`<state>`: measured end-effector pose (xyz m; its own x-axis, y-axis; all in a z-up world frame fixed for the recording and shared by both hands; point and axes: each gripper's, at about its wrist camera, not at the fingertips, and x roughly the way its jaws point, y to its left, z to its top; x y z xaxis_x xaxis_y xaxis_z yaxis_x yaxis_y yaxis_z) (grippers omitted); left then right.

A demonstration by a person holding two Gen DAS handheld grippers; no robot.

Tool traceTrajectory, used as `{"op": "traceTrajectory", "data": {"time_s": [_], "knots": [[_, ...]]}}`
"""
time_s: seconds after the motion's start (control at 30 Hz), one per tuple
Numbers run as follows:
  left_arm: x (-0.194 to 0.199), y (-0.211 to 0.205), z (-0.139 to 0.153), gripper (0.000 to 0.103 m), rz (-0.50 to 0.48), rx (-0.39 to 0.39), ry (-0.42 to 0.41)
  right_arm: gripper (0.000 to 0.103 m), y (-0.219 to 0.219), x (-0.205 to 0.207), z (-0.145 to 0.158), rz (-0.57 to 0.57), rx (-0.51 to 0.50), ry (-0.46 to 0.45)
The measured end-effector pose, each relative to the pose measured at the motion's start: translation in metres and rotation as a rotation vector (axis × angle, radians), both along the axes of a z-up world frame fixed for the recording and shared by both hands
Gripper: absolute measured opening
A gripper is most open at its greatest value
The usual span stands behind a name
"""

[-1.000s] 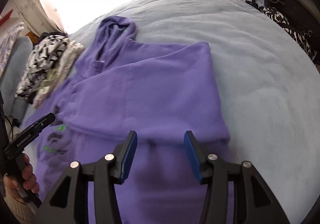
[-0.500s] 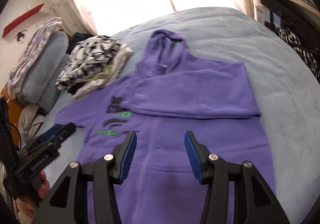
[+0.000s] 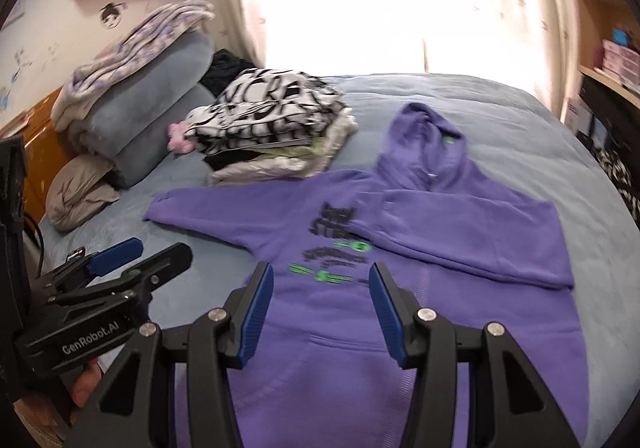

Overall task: Fold large clothes
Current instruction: 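Open both grippers and move the left gripper to the other sleeve, then grasp the other sleeve cuff with the left gripper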

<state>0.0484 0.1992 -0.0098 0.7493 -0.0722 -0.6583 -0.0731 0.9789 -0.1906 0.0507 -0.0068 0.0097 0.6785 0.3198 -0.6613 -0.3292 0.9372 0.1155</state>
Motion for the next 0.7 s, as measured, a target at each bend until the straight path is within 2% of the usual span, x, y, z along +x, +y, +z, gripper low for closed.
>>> {"op": "traceTrajectory", "data": {"time_s": [0.2,0.43,0.57,0.7], "knots": [[0.013,0.050,-0.025,0.077,0.029,-0.108,0.019,0.050,0.047,0.023,-0.016,0.035,-0.009,0.012],[0.036,0.119,-0.070,0.077,0.073,-0.276,0.035,0.050,0.096,0.057,-0.044,0.067,-0.038,0.040],[0.057,0.159,-0.098,0.077,0.115,-0.375,0.048,0.050,0.122,0.077,-0.062,0.098,-0.045,0.060],[0.079,0.197,-0.121,0.077,0.176,-0.436,0.078,0.050,0.150,0.096,-0.076,0.129,-0.054,0.067]]}}
